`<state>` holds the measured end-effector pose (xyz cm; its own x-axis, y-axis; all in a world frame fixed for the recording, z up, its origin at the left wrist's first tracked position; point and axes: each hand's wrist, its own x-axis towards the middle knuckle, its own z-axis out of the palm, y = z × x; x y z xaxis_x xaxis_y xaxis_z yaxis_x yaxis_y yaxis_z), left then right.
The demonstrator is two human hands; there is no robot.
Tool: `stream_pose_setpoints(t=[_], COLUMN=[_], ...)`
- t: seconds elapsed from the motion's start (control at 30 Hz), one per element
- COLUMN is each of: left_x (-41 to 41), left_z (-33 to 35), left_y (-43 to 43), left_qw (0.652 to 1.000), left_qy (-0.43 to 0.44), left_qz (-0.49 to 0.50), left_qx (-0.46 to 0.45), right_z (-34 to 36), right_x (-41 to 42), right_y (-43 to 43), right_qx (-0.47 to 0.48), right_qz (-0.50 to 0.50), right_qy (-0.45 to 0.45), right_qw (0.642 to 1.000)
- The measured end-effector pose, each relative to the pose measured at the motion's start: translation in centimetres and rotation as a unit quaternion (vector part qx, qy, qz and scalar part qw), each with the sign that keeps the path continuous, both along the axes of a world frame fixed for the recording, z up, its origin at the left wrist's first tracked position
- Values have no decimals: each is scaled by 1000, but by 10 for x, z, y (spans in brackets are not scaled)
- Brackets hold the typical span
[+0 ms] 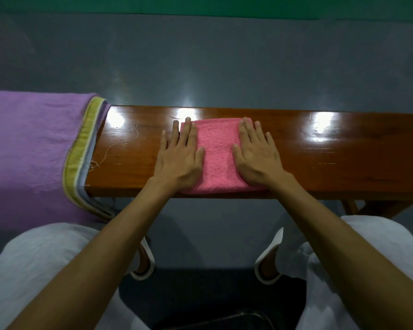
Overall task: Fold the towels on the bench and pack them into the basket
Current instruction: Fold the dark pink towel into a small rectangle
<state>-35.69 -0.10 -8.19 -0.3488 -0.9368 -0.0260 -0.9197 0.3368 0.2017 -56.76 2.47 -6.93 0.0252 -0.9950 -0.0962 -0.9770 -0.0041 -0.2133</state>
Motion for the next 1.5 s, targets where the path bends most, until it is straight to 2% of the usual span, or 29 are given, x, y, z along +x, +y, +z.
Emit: stream_pose_setpoints(t=[0.27,0.4,0.53,0.7,0.8,0.93,1.23,1.37,1.5], left_x=[5,19,35,50,55,58,66,60,56], left_z=[0,10,19,15,8,4,-3,-6,-7], left_y=[0,9,21,34,43,51,47,46,46], left_qw=[999,984,962,929,928,957,982,974,968], left_qy=[38,176,267,367,363,282,119,163,205], left_qz=[-8,-12,-39,-42,-55,-73,-132,-119,-99], left_qx=[2,17,-36,29,59,5,-62,-103,-109], right_z=[-2,3,15,18,12,6,3,5,13], right_x=[-2,-11,-29,-38,-41,-45,-52,-56,-53], right_y=[-1,3,12,34,44,47,50,56,62], right_qx=[0,-12,-76,-138,-94,-85,-73,-62,-44], right_qz=[-3,3,-3,72,106,125,182,160,132], right_qy=[-23,-99,-216,-218,-227,-192,-92,-162,-289], right_qw=[1000,995,973,964,964,970,976,972,947])
